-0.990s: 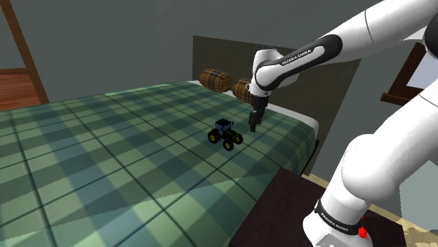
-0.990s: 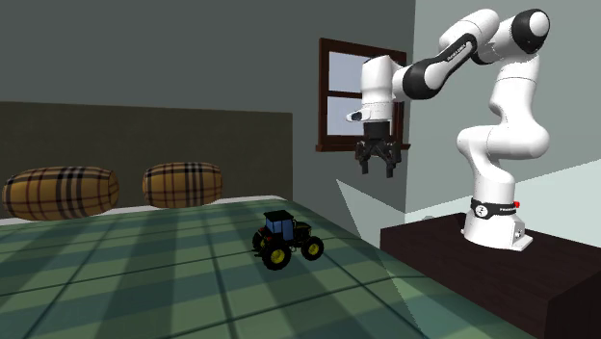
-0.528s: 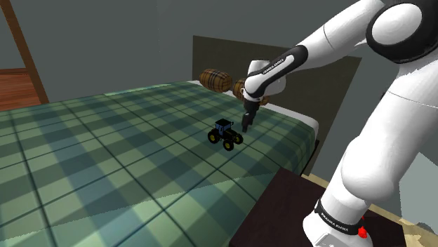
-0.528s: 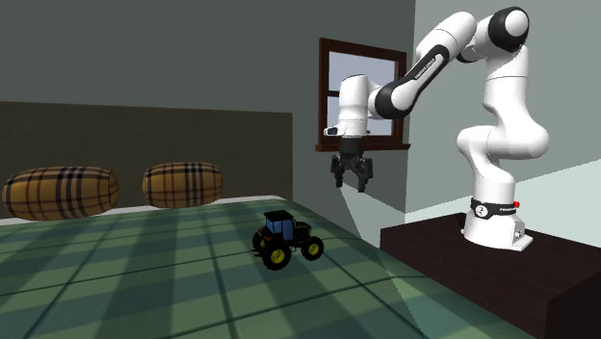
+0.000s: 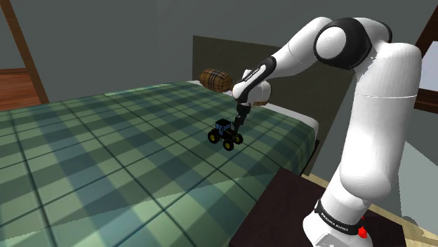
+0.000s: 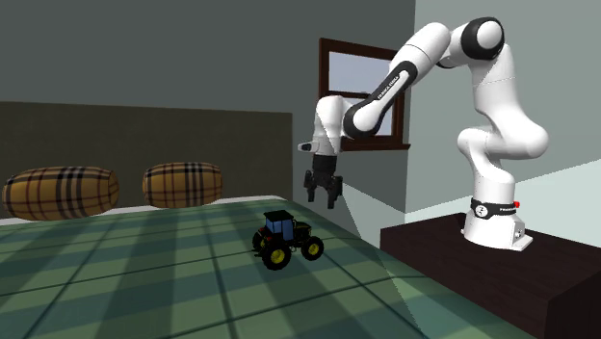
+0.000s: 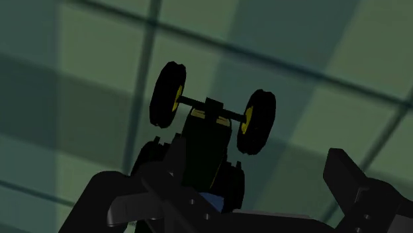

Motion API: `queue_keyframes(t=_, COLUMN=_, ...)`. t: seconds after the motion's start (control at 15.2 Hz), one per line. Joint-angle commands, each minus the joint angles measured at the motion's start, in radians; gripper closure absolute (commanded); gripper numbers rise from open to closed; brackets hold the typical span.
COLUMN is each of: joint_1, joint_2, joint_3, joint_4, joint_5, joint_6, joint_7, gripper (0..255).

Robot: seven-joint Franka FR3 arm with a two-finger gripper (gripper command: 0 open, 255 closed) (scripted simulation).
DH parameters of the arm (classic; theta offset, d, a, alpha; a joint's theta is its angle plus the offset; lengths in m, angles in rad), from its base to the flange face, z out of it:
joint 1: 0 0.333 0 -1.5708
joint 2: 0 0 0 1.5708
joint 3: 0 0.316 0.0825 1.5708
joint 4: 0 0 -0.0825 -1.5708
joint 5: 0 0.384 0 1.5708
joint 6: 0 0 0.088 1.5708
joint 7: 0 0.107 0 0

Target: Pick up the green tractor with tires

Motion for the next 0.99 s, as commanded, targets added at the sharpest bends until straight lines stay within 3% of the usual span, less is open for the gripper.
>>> queue_keyframes(t=0.0, joint_1=-0.028, joint_2=0.077, joint_3=0.016, joint_4=0.073, joint_5=0.053, joint_6=0.018, joint_7=-0.057, gripper=0)
queue_keyframes(t=0.26, joint_1=-0.077, joint_2=0.195, joint_3=0.052, joint_4=0.195, joint_5=0.118, joint_6=0.039, joint_7=-0.124, gripper=0)
queue_keyframes(t=0.86, joint_1=-0.098, joint_2=0.271, joint_3=0.081, joint_4=0.197, joint_5=0.156, joint_6=0.112, joint_7=-0.155, gripper=0)
queue_keyframes(t=0.92, joint_1=-0.098, joint_2=0.272, joint_3=0.081, joint_4=0.197, joint_5=0.156, joint_6=0.112, joint_7=-0.154, gripper=255)
